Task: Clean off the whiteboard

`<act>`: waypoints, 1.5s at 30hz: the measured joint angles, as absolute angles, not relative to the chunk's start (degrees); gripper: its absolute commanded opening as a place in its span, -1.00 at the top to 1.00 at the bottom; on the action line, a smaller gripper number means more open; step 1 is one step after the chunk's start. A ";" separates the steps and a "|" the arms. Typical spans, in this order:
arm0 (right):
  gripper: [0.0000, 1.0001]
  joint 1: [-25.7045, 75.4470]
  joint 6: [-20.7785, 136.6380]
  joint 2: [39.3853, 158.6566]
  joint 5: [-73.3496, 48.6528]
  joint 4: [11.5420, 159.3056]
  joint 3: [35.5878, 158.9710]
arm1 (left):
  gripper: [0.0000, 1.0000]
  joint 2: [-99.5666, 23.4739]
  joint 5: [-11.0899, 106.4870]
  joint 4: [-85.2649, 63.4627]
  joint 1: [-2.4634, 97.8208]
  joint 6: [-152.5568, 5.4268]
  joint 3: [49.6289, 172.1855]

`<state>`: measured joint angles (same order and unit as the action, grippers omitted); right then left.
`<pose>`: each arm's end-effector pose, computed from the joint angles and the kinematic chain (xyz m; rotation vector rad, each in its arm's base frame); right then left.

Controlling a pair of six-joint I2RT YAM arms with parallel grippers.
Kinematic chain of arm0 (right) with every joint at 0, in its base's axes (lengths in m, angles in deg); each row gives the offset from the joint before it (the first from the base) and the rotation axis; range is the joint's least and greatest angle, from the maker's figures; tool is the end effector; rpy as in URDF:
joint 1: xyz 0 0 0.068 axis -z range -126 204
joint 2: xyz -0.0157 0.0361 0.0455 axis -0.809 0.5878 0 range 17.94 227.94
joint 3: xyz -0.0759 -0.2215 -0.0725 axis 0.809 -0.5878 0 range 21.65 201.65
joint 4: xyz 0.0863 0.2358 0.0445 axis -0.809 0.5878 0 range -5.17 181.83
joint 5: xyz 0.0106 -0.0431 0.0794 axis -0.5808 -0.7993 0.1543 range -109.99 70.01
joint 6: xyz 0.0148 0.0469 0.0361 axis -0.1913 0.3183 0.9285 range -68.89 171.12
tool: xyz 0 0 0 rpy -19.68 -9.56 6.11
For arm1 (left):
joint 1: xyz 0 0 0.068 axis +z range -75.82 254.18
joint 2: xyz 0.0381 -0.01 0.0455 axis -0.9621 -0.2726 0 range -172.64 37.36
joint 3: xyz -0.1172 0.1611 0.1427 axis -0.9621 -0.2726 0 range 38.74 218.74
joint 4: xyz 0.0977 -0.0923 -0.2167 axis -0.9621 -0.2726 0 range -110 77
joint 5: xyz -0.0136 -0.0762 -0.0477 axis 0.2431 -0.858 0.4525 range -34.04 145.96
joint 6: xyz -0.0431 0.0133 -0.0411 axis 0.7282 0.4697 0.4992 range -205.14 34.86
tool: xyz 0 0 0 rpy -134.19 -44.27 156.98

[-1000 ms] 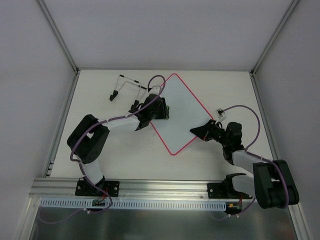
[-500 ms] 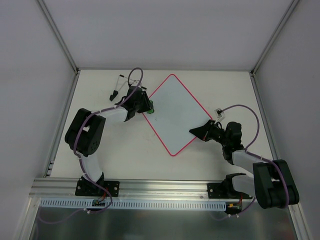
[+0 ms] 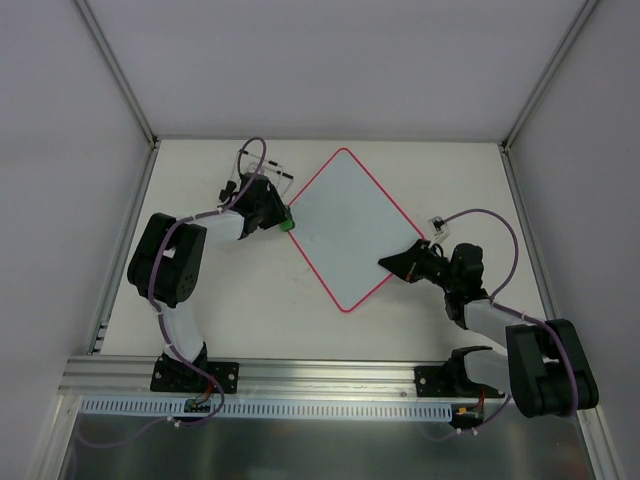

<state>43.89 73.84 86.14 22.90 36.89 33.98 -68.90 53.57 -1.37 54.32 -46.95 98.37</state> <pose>0.2134 0.0696 0.1537 -0.3890 1.7452 1.0535 0.3671 -0.1346 0.1388 -0.3342 2.2241 -0.6092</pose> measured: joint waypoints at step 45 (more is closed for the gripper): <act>0.99 43.82 73.60 86.25 22.40 37.06 34.20 | 1.00 -68.74 49.28 -5.17 46.69 -54.34 105.87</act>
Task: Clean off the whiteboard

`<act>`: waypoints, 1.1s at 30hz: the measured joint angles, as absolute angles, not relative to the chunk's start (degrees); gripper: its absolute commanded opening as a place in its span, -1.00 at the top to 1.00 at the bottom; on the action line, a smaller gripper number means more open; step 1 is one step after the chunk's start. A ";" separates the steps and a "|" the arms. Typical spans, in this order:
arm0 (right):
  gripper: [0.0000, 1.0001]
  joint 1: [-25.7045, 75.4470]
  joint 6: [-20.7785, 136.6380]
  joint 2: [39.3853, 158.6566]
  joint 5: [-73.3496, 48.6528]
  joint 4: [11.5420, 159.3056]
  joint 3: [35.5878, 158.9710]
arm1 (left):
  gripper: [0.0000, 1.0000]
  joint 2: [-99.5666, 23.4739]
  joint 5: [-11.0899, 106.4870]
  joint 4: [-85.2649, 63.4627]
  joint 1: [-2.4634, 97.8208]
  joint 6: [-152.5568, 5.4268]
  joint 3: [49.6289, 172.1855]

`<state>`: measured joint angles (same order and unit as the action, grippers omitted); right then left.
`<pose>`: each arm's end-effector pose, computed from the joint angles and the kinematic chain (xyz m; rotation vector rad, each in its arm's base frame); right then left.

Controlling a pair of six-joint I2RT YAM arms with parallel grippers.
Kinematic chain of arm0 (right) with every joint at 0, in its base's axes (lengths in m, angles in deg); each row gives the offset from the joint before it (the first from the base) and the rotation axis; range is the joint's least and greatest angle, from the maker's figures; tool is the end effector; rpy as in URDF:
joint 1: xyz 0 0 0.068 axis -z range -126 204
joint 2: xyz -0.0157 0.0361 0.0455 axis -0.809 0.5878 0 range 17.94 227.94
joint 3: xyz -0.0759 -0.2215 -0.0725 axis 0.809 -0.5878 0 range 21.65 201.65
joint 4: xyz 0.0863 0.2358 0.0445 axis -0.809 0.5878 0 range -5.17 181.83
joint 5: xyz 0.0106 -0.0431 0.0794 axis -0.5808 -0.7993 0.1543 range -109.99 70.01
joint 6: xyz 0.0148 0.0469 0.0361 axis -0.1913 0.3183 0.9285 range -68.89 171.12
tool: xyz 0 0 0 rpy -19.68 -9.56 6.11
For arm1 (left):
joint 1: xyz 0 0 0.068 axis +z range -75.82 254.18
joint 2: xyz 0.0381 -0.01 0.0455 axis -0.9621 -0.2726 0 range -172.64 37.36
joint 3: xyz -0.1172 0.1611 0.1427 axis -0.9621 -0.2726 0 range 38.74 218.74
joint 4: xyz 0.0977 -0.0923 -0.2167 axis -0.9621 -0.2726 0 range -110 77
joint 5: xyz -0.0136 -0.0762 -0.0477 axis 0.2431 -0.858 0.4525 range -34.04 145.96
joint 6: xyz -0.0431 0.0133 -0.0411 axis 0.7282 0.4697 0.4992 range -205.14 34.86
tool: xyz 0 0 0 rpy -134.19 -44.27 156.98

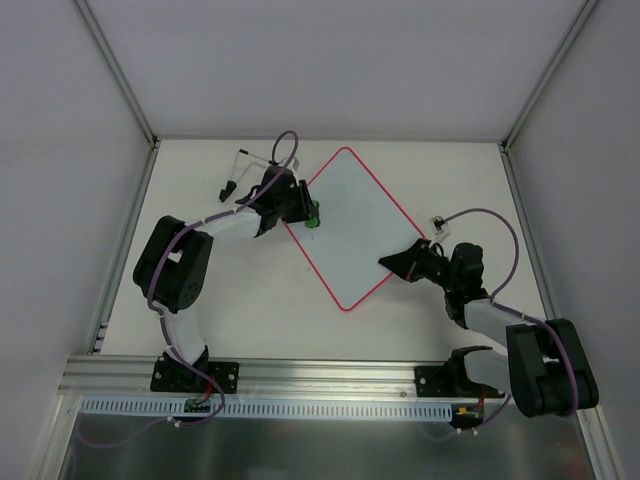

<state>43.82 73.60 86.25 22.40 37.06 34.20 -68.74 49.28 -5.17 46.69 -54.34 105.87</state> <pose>0.2143 0.0697 0.1541 -0.3863 1.7454 1.0444 0.3615 -0.1940 0.1747 0.0087 2.1969 -0.7153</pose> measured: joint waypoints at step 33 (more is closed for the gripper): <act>0.99 43.19 72.94 86.30 22.71 36.71 34.49 | 1.00 -58.03 56.43 5.93 42.39 -42.43 81.74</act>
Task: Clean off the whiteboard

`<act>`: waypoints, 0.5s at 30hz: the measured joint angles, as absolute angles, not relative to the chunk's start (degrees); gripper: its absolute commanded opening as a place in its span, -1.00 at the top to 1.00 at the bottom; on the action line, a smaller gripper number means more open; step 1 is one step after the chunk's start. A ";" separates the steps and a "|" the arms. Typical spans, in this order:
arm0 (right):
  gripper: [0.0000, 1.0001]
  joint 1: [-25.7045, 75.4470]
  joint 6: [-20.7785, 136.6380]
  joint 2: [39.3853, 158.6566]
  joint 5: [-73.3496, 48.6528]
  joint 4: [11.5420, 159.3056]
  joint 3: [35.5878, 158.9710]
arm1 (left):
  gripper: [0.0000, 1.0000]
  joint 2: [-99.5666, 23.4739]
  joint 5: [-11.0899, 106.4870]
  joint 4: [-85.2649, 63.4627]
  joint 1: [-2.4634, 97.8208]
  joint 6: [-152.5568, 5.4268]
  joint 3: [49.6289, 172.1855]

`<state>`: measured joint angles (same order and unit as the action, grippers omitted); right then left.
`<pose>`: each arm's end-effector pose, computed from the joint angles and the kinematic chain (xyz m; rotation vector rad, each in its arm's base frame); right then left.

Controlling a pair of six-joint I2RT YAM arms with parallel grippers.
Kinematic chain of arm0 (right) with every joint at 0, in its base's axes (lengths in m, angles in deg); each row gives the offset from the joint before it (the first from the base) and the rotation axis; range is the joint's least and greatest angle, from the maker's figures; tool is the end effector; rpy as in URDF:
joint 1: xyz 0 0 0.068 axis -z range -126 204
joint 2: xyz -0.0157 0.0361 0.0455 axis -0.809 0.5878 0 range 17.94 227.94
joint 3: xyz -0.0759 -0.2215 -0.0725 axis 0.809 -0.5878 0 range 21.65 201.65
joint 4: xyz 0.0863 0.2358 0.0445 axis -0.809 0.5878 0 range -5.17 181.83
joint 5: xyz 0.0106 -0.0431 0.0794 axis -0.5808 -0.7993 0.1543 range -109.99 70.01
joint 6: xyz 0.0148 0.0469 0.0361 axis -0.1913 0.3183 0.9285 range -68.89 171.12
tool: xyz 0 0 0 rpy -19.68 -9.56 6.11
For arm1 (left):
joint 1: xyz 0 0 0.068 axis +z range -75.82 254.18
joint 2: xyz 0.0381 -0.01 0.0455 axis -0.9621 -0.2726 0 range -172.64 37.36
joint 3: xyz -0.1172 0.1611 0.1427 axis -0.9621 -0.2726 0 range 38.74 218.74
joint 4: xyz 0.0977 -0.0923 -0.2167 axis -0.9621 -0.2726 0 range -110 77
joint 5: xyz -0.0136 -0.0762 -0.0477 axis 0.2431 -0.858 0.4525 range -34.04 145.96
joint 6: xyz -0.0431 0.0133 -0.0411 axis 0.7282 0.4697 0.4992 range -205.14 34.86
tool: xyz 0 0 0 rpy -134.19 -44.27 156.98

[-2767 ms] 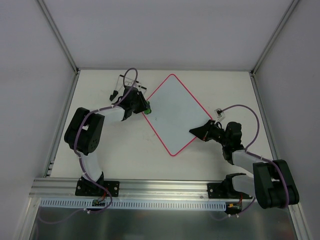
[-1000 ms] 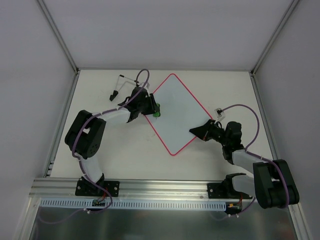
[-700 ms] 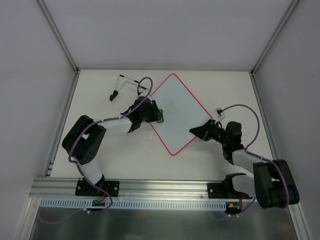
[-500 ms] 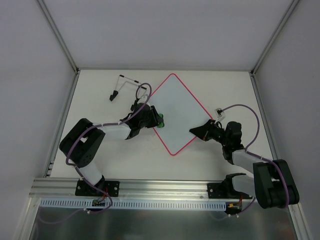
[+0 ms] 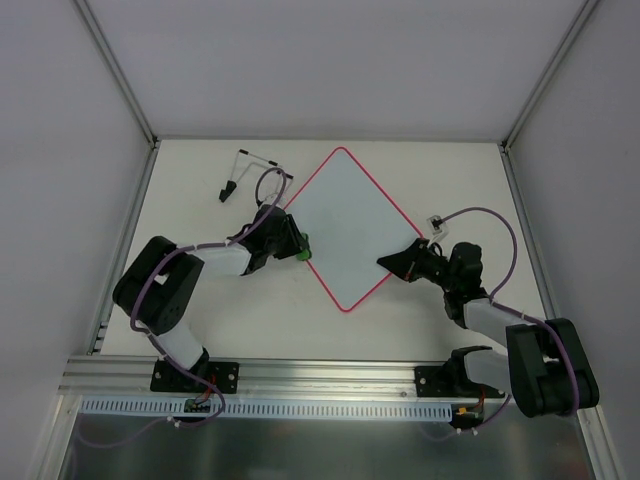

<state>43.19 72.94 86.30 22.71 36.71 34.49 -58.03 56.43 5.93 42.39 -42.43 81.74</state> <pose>0.2143 0.0724 0.1561 -0.4136 1.7302 1.0463 0.2848 -0.1760 0.1297 -0.2191 2.2390 -0.7251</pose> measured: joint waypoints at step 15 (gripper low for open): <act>0.99 43.12 73.03 86.41 21.44 36.54 34.53 | 1.00 -66.14 53.68 0.89 45.38 -47.34 98.48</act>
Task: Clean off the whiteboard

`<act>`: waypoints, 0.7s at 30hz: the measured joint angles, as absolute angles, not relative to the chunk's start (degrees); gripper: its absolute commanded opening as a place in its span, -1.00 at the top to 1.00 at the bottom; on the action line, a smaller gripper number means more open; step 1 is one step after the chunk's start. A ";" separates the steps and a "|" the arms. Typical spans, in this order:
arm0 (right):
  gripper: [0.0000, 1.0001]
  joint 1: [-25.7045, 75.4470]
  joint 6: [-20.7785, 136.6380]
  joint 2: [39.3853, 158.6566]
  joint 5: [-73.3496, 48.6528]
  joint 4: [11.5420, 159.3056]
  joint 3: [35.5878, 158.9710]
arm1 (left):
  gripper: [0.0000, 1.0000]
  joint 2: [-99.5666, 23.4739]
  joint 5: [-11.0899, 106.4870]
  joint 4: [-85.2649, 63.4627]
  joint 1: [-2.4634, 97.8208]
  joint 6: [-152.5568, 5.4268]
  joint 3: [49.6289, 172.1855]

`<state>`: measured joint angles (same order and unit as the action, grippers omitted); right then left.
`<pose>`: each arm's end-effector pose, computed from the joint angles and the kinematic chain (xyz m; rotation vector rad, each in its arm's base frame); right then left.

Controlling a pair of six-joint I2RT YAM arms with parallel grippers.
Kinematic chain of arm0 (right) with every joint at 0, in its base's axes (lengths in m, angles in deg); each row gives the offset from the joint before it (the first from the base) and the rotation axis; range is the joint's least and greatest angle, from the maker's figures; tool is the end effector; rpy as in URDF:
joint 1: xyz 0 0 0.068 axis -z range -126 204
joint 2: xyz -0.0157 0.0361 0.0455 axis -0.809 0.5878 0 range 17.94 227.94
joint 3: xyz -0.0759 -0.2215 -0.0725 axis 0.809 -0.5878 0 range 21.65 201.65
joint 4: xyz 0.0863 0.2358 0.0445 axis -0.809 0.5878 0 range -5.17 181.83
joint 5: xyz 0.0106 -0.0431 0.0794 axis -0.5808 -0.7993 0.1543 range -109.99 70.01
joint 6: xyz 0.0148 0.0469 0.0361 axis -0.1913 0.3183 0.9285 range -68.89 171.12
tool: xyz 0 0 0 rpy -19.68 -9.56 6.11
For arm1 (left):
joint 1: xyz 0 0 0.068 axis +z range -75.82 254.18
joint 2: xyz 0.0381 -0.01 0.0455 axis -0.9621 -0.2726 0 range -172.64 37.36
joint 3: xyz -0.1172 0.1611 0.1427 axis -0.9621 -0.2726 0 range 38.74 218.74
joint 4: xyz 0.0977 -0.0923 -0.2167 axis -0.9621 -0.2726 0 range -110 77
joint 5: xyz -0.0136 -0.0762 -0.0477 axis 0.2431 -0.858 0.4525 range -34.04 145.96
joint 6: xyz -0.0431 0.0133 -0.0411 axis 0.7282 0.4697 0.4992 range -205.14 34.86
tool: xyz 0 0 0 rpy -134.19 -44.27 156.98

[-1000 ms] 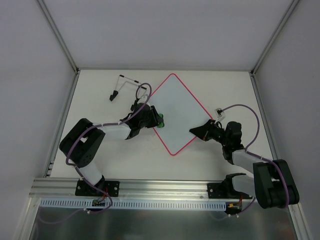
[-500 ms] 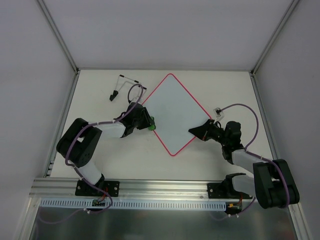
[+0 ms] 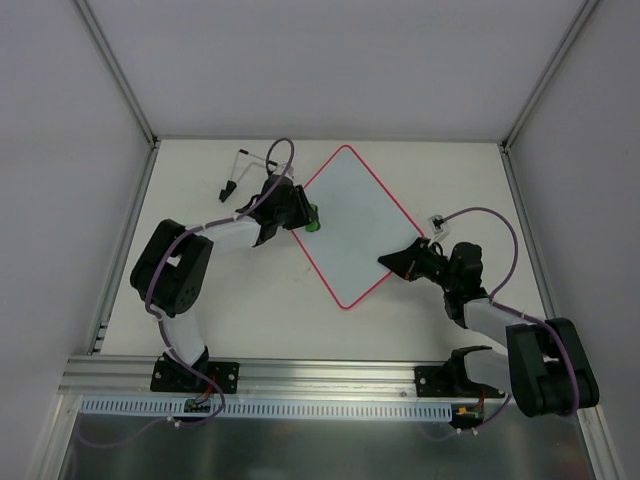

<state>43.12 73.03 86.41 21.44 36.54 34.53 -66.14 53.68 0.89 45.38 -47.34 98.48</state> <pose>0.2153 0.0721 0.1561 -0.3962 1.7311 1.0298 0.3428 -0.1904 0.1613 -0.1461 2.1748 -0.7291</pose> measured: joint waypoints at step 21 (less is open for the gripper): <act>0.99 43.12 73.97 87.04 21.00 36.34 34.55 | 1.00 -69.66 53.94 3.62 39.13 -53.92 110.37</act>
<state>43.12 73.97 87.04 21.00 36.34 34.55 -69.66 53.94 3.62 39.13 -53.92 110.37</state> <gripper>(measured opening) 0.081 0.330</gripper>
